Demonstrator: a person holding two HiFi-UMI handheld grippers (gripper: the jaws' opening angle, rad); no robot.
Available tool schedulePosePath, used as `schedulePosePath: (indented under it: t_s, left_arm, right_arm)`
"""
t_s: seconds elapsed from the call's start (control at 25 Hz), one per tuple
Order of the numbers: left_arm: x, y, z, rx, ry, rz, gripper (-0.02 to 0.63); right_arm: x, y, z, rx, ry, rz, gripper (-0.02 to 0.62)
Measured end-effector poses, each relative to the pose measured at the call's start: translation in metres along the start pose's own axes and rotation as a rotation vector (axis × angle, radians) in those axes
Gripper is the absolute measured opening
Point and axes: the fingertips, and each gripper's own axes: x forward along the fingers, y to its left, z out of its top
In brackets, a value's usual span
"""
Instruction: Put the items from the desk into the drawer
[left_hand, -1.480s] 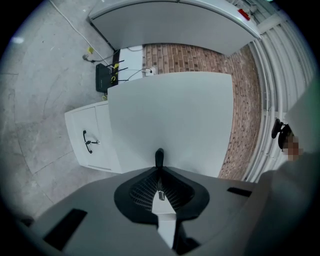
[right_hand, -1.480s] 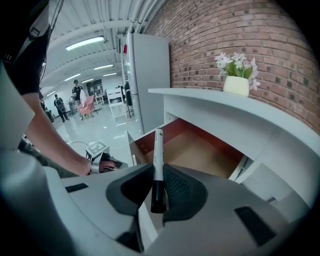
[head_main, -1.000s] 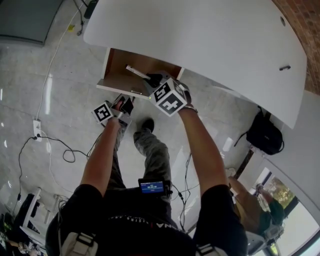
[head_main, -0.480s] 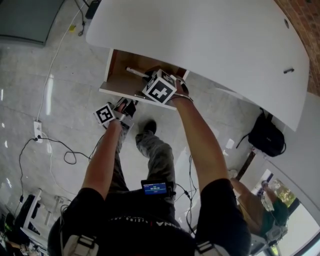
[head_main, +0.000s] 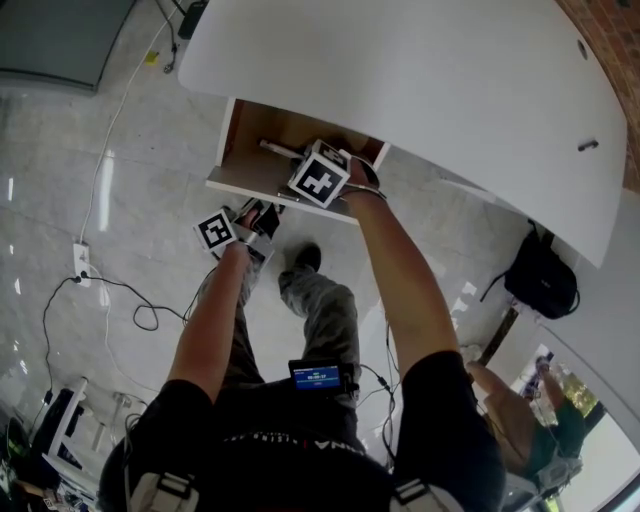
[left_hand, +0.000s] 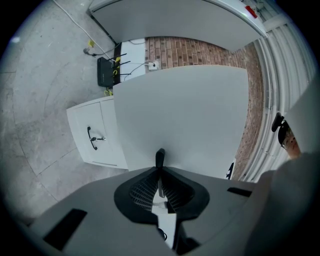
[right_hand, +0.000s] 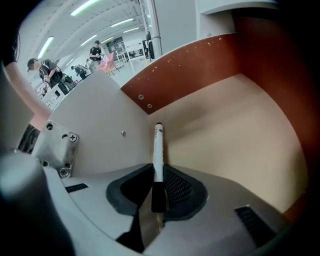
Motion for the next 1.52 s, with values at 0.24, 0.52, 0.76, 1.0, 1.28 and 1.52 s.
schedulePosePath:
  t_s: [0.24, 0.52, 0.76, 1.0, 1.28, 1.52]
  left_arm:
    - [0.000, 0.000, 0.000, -0.005, 0.006, -0.001, 0.028]
    - [0.001, 0.000, -0.001, -0.001, 0.014, -0.001, 0.028]
    - [0.000, 0.001, -0.002, 0.005, 0.024, 0.024, 0.028]
    - [0.001, -0.006, -0.001, 0.002, 0.034, 0.045, 0.028]
    - [0.004, -0.035, 0.004, 0.031, 0.040, 0.003, 0.028]
    - [0.014, -0.068, 0.010, 0.050, 0.041, -0.035, 0.029]
  right_arm:
    - [0.003, 0.000, 0.000, -0.009, -0.001, 0.005, 0.072]
    - [0.000, 0.002, 0.000, -0.011, -0.005, 0.019, 0.081]
    - [-0.022, -0.003, 0.009, -0.015, -0.079, -0.051, 0.081]
    - [-0.079, 0.003, 0.033, -0.009, -0.236, -0.117, 0.080]
    - [-0.140, 0.024, 0.041, -0.017, -0.353, -0.182, 0.072]
    - [-0.189, 0.021, 0.040, 0.083, -0.462, -0.270, 0.055]
